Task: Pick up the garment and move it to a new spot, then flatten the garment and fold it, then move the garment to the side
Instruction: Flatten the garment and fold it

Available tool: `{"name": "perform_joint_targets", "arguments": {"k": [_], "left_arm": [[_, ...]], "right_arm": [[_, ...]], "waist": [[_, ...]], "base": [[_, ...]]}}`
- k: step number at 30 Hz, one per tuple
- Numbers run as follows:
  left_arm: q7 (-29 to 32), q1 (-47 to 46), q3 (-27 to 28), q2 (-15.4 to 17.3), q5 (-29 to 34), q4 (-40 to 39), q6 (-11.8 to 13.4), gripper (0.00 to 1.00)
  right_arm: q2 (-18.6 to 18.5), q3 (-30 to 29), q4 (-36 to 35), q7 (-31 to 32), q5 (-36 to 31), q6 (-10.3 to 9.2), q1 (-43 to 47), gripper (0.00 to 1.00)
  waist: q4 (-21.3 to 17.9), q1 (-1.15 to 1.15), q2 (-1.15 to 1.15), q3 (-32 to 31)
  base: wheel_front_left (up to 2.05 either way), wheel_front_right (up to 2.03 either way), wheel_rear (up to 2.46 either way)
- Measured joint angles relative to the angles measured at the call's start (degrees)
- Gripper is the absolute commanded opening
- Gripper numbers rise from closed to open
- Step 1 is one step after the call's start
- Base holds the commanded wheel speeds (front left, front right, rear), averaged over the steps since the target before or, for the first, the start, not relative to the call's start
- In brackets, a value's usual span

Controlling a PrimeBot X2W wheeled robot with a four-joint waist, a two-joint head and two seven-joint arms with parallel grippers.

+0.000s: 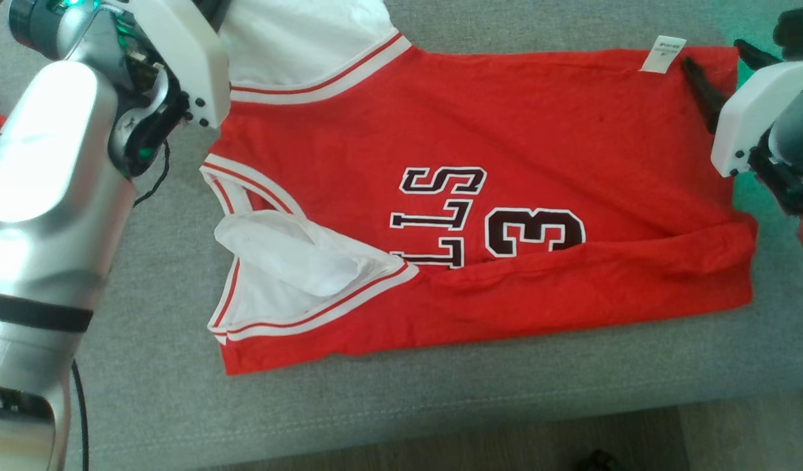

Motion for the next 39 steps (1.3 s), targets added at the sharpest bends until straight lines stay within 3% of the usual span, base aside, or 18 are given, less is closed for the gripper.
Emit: {"name": "perform_joint_targets", "arguments": {"k": [6,7,8,9,22,29,39], "left_arm": [[0.48,0.04,-0.01,0.3,-0.44,-0.46,0.47,0.0],[0.51,0.05,-0.01,0.34,-0.51,-0.49,0.53,0.0],[0.51,0.08,-0.01,0.42,-0.64,-0.57,0.65,0.0],[0.51,0.11,-0.01,0.54,-0.8,-0.67,0.81,0.0],[-2.47,0.4,0.42,0.85,-0.82,-0.13,2.64,0.0],[-7.92,-1.59,1.57,-0.44,-0.23,3.59,5.12,0.0],[-16.02,-6.14,2.79,-3.18,0.19,10.78,6.47,0.0]], "right_arm": [[-0.16,2.74,1.67,0.36,2.45,0.0,-1.13,1.0],[-0.16,3.12,1.99,0.36,3.1,0.0,-1.46,0.48],[-0.16,3.49,2.16,0.36,3.75,0.0,-1.63,0.13],[-0.16,3.99,2.33,0.18,4.38,0.0,-1.72,0.0],[0.0,6.0,5.95,-7.21,7.21,0.0,-3.84,0.0],[1.13,5.37,9.43,-13.05,7.25,0.0,-6.81,0.0],[2.72,4.12,14.63,-21.18,6.33,0.0,-10.36,0.0]], "waist": [[-0.53,0.0,0.0,0.01],[-0.62,0.0,0.0,-0.01],[-0.71,0.0,0.0,-0.01],[-0.79,0.0,0.0,0.02],[-1.22,0.0,0.0,0.75],[-1.02,0.0,0.0,0.96],[-0.81,0.0,0.0,1.29]], "base": [[0.0,0.0,0.0],[0.0,0.0,0.0],[0.0,0.0,0.0],[0.0,0.0,0.0],[0.0,0.0,0.0],[0.0,0.0,0.0],[0.0,0.0,0.0]]}}
